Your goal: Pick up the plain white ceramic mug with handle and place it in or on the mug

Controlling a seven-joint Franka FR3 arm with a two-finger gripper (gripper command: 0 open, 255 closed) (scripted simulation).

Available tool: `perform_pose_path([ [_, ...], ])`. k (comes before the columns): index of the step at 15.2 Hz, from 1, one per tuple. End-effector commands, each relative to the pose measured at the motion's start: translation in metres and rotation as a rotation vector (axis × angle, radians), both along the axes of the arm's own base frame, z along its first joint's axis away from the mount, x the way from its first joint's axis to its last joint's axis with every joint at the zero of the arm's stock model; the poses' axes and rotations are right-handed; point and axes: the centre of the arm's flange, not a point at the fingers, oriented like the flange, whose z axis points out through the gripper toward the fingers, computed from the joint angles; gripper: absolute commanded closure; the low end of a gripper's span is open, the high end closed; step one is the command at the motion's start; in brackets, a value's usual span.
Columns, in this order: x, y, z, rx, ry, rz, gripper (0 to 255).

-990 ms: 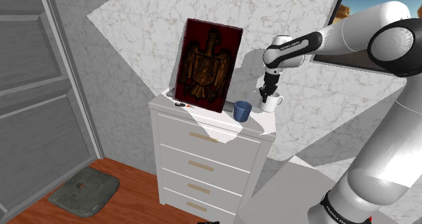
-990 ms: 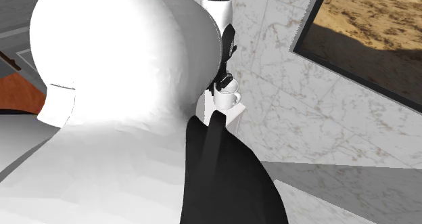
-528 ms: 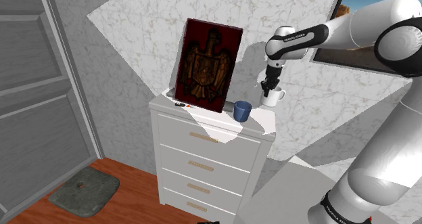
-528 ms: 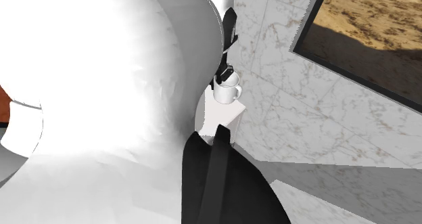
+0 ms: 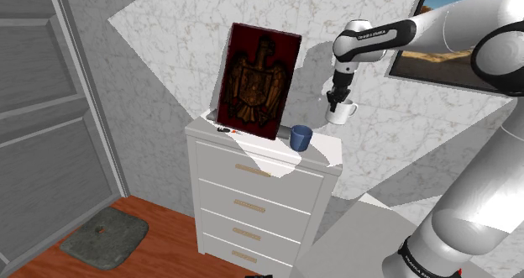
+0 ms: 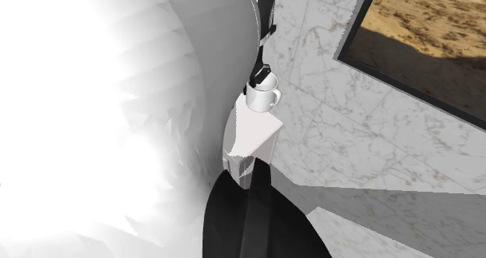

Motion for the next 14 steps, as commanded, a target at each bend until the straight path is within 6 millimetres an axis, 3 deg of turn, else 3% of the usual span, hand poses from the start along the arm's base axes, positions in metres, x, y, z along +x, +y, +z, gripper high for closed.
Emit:
perform_pose_path([
  [1, 0.0, 0.0, 0.011, 0.0, 0.0, 0.0, 255],
  [6, 0.0, 0.0, 0.034, 0.0, 0.0, 0.0, 255],
  [14, 0.039, 0.096, 0.051, 0.0, 0.0, 0.0, 255],
])
